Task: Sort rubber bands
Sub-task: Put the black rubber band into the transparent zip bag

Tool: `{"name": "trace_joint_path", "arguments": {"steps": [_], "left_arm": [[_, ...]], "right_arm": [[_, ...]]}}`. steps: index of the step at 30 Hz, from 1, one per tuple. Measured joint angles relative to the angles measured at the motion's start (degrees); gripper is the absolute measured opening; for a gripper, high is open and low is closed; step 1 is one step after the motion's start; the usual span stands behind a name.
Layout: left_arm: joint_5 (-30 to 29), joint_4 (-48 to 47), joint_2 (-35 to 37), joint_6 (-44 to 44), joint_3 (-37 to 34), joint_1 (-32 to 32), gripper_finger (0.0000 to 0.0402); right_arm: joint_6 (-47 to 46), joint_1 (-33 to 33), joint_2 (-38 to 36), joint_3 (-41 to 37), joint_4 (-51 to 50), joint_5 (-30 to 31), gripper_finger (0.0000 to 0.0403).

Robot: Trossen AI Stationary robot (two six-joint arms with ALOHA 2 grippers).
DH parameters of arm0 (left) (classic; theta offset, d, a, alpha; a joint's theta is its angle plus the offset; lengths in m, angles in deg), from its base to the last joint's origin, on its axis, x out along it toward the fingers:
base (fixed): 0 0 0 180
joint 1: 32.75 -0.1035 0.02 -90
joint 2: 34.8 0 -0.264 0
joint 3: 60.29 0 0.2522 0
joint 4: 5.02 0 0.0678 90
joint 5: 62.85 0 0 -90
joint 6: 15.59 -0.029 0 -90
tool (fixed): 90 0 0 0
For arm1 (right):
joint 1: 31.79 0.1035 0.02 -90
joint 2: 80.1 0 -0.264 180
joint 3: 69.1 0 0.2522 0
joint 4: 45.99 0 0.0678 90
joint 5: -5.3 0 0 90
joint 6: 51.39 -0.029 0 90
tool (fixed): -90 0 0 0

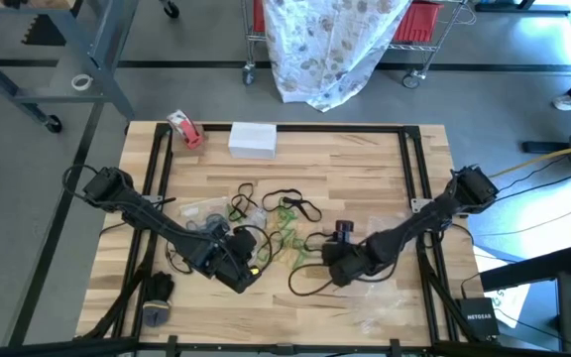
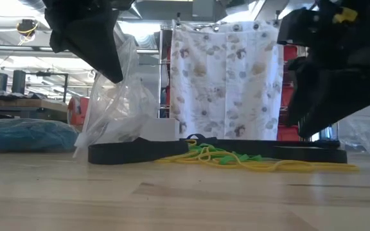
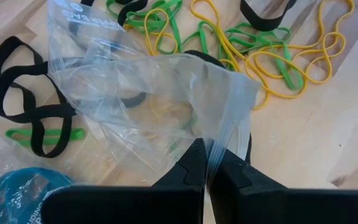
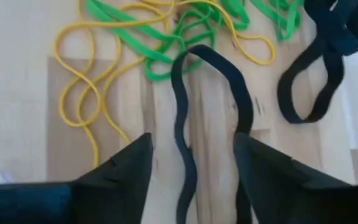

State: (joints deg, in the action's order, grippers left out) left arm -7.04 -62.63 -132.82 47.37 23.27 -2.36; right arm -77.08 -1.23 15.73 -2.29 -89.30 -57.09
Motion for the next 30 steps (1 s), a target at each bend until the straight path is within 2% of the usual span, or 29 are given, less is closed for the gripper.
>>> {"name": "trace_joint_path", "arguments": {"steps": [5,13,19,21,24,30], "left_arm": [[0.01,-0.02,0.00,0.01,0.02,0.00,0.0001],[0.02,-0.05,0.00,0.02,0.01,0.00,0.0001],[0.02,-0.11,0.00,0.02,0.02,0.00,0.0001],[0.02,-0.11,0.00,0.00,0.02,0.00,0.0001],[0.02,-0.09,0.00,-0.37,0.02,0.00,0.0001],[0.02,-0.09,0.00,-0.37,0.01,0.00,0.0001]], "right_arm": [[-1.27,-0.26,0.10,-1.69,0.80,0.29,0.0249],[0.33,-0.16,4.83,-2.45,7.27,-0.07,0.0250],[0.45,-0.20,6.12,-2.43,5.77,8.46,0.0250],[0.49,-0.33,6.05,-2.33,4.36,9.42,0.0250],[0.47,-1.55,5.99,-2.28,2.20,8.75,0.0250],[1.61,-5.12,5.68,-2.05,1.87,3.46,0.0250]]}}
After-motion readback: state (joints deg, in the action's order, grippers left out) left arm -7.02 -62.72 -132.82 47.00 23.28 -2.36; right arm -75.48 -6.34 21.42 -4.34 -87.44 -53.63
